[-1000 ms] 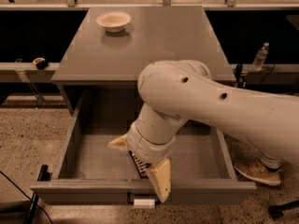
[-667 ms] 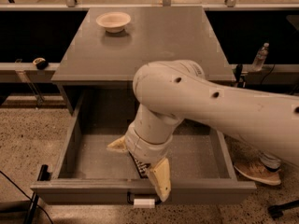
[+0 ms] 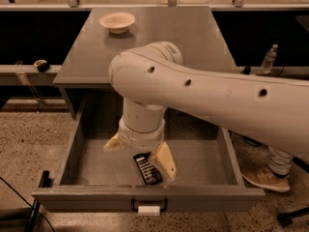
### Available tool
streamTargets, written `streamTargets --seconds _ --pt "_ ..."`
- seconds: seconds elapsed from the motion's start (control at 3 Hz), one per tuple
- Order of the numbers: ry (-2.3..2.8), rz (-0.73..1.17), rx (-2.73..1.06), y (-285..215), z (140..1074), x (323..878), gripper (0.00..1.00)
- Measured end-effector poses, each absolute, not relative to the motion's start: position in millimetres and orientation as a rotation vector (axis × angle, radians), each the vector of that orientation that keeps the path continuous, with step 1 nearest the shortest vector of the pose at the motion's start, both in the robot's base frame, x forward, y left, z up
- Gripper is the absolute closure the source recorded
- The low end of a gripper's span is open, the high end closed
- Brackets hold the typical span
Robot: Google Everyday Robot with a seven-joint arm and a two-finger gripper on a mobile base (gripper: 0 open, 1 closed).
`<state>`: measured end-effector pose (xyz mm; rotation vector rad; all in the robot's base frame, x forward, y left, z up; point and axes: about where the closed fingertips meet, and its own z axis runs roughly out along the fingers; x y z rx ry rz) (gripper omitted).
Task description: Pick rxbar chocolate from top drawer and place on counter
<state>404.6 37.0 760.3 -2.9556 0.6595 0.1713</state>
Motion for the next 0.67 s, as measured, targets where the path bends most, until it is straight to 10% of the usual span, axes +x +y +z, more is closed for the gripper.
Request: streamTargets --seconds 0.67 --pt "0.290 0.053 -3.017 44.9 756.2 420.8 0.00"
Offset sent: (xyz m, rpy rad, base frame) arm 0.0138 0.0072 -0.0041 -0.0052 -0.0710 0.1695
